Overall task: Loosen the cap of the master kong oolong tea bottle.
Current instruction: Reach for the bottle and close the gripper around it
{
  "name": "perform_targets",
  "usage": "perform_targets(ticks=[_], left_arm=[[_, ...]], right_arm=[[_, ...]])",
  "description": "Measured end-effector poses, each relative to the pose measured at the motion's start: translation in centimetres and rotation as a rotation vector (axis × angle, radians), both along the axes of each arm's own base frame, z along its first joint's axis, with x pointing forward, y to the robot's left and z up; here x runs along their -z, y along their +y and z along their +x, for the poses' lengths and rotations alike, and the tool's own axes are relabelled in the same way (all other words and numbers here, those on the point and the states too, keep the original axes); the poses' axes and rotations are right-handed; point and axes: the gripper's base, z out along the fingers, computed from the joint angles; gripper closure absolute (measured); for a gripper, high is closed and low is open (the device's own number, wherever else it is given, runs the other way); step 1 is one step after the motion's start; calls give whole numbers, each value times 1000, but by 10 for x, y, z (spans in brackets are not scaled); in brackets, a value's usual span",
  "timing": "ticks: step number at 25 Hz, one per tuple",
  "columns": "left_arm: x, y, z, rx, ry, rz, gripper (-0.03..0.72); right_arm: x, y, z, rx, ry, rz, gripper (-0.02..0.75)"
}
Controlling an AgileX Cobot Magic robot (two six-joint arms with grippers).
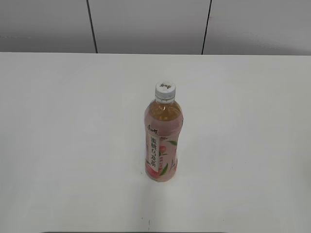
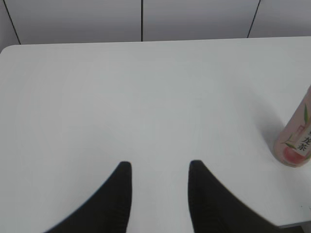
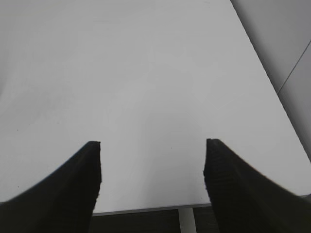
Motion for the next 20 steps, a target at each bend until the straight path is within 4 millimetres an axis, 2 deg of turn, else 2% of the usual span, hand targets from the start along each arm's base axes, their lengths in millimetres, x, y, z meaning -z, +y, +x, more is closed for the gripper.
perform_targets(ticks=[20], left_arm=[[0,0,0,0,0,0,447]], right_arm=[[0,0,0,0,0,0,234]])
